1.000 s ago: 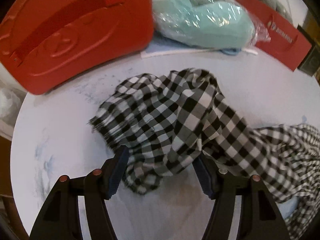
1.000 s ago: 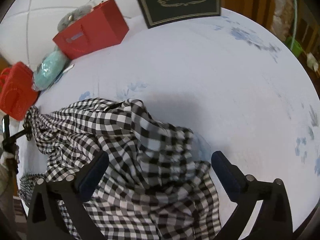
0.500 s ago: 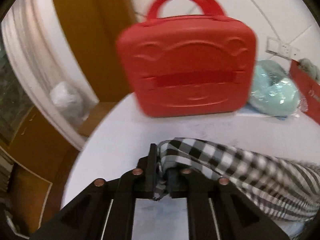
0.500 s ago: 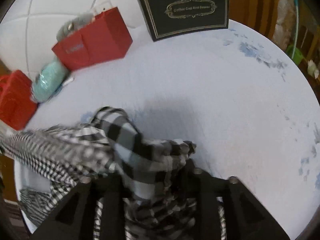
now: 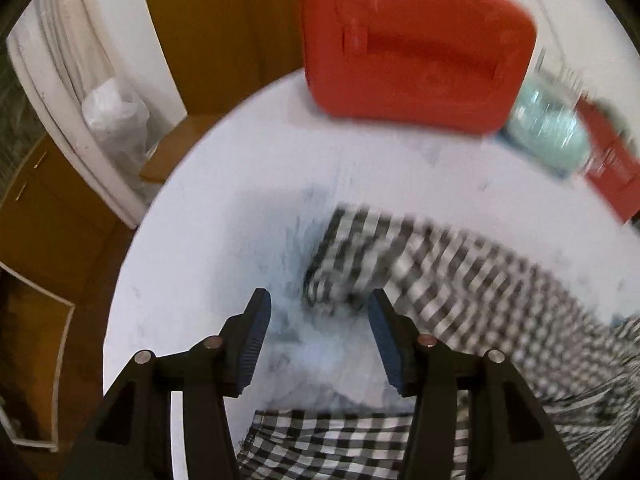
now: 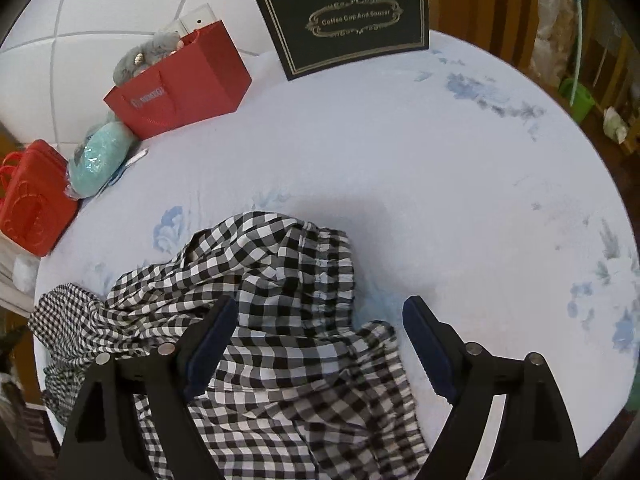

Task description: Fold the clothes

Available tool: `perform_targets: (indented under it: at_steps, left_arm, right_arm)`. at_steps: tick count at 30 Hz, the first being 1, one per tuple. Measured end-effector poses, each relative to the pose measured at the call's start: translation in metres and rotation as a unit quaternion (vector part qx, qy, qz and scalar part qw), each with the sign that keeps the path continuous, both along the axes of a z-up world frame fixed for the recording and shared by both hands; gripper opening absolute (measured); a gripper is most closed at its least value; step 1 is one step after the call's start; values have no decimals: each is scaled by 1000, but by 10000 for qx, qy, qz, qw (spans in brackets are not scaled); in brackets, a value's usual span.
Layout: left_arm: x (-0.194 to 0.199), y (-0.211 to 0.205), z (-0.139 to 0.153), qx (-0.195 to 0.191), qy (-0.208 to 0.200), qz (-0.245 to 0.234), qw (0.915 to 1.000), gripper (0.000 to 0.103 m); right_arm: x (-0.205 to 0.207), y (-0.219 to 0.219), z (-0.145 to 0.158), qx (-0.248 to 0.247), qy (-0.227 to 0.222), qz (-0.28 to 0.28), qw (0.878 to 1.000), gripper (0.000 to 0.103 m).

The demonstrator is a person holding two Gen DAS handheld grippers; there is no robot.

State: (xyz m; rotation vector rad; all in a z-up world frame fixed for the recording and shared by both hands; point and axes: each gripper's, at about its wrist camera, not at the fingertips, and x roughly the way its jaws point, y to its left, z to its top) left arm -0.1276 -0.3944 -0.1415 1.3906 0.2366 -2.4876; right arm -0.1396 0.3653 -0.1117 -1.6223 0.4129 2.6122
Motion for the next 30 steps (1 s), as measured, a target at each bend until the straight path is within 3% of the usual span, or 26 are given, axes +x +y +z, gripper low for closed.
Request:
perform_targets:
  at_steps: [3,6,12,21,23,25,26,27,28,29,30]
  left_arm:
    - [-5,-9,24,87,341,54,9994,65]
    - [-29,-9,22,-11,186,-68,9998,65]
    - [-79,-7,-37,242,-583,-325,9975,65]
    - [-107,15,-91,186,-1210,-821,9891,65]
    - [-106,19,-94,124,-1125,-822,9902,76]
    - [-103,17,-94,224,-1019,-655,9924,76]
    - [-101,16,-93,274,-953,-553,9935,74]
    - [-98,17,-91,264,-862,-481,9948,69]
    - [-95,20,-88,213,-746,-443,9960,40]
    - [-95,24,-84,133,-677,-393,9968,23]
    - [-96,28,-79,30,-644,-329,9974,23]
  right_arm:
    - [-2,-4,5,-27,40,57,10000,91]
    - [-12,-8,4,-49,8,118,9999,92]
    - [-40,-14,-5,-128,-179,293,9993,99]
    - [-90,-25,-43,4,-861,597,9945,103]
    - [-98,-29,-56,21,-1085,740,9913,103]
    - [-103,-36,-70,156,-1294,875,9876,103]
    - [-104,-40,-75,259,-1376,948,9856,97]
    - [-104,-46,-75,395,-1370,1006,9847,81]
    - [-104,-51,-76,531,-1364,1064,9835,56]
    - [-104,-57,-76,667,-1358,1122,9821,35]
    - [-104,-63,-73,807,-1290,1200,9810,30]
